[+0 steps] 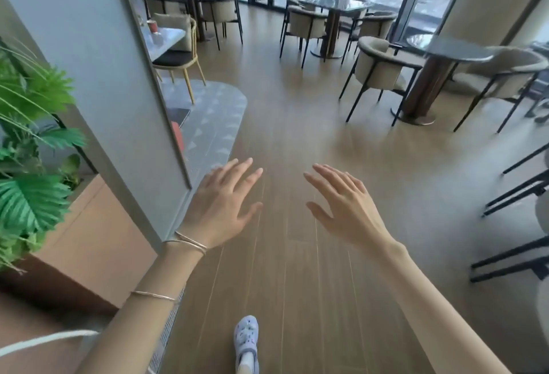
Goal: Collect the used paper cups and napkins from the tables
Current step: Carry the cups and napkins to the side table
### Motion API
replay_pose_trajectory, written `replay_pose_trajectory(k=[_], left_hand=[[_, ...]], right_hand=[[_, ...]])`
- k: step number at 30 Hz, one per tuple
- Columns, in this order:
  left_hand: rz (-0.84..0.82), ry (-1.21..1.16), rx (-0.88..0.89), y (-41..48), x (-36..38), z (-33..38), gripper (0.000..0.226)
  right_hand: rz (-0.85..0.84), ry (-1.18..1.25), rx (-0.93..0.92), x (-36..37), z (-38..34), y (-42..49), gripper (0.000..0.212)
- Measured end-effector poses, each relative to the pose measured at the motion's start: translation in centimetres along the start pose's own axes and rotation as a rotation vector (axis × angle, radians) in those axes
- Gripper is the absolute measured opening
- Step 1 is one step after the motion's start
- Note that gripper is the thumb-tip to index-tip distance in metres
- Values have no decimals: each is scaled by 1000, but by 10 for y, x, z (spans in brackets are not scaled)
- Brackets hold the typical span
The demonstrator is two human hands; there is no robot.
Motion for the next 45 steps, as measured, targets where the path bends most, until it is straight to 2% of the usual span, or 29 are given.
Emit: replay_pose_trajectory(k=[5,13,19,26,35,39,45], left_hand=[[74,7,-9,101,-10,-76,57],[171,74,88,240,-39,-171,57],[160,76,97,309,-9,-226,58],[117,125,68,393,46,-288,60],[247,177,-95,533,35,-401,58],[207,209,-179,566,48,-452,61],[148,246,-211,610,80,-527,60]], right_hand=[[72,-36,7,10,4,119,48],[232,-42,22,7,13,282,47],[291,-14,22,40,38,365,48],[214,-28,-60,96,80,479,53],[204,-17,-220,106,111,685,53],[218,29,-262,125,114,746,52],[196,44,-308,178,115,832,51]])
Point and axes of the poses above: each hand's wrist, its own y-axis towards the middle knuckle, its own x-axis out of the palm, z = x × y, the point moved 5 cm from there along y, towards the middle knuckle, and after that the axes turned 9 degrees about x, right-handed, at the moved point
